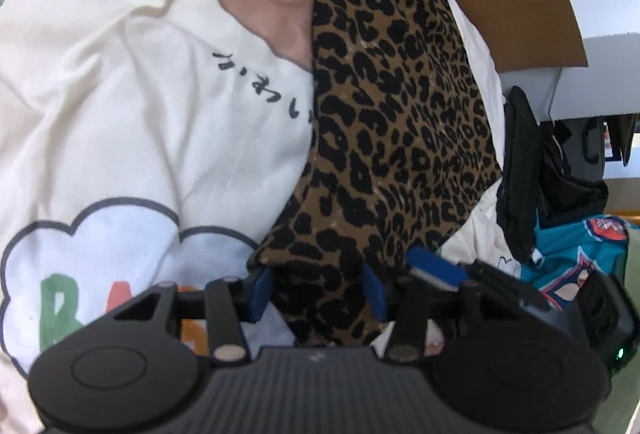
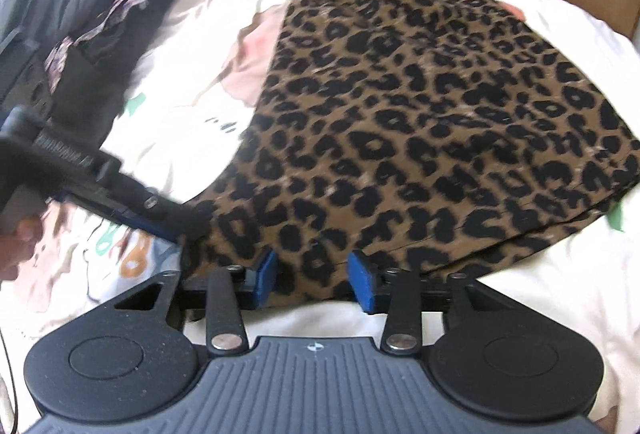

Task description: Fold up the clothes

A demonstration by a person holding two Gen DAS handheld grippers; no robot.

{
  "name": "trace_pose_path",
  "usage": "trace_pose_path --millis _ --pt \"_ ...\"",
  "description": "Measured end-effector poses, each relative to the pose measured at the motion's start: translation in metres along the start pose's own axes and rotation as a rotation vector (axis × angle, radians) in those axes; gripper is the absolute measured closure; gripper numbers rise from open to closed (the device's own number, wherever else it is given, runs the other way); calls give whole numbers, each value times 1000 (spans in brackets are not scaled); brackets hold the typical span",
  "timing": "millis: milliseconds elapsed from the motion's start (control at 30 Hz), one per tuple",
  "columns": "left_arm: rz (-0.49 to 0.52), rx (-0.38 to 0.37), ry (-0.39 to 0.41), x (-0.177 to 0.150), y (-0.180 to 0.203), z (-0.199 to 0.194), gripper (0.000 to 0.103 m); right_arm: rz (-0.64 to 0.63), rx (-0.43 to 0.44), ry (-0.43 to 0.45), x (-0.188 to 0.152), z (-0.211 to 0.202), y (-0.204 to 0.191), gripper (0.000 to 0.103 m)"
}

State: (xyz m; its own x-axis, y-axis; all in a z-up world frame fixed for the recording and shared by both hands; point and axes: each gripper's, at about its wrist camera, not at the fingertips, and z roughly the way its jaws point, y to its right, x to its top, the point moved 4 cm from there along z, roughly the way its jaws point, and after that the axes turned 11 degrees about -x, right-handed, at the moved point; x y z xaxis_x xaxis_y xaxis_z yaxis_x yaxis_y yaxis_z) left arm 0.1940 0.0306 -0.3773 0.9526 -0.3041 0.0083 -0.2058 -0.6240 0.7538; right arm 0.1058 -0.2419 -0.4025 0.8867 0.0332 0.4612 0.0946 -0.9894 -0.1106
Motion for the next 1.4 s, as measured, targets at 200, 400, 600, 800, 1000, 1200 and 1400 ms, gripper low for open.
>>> trace_pose_path --millis 200,400,600,800,1000,1200,1400 --pt "-20 -20 14 0 -3 -1 53 -19 43 -15 -1 4 -18 75" --pt "-83 -59 41 -4 -10 0 53 -26 104 -24 1 8 -33 79" --pt "-125 -107 20 -11 -8 8 54 19 155 -46 1 11 -32 79" --pt "-179 -81 95 -3 -19 -1 74 57 189 -45 3 6 -25 77" --pt "-180 -64 102 -2 -27 -9 94 137 102 -15 7 1 12 77" --pt "-149 -37 101 0 -28 -11 98 211 11 9 8 0 50 77" --pt "-168 -68 70 -8 -22 -3 74 244 -21 19 5 1 65 77"
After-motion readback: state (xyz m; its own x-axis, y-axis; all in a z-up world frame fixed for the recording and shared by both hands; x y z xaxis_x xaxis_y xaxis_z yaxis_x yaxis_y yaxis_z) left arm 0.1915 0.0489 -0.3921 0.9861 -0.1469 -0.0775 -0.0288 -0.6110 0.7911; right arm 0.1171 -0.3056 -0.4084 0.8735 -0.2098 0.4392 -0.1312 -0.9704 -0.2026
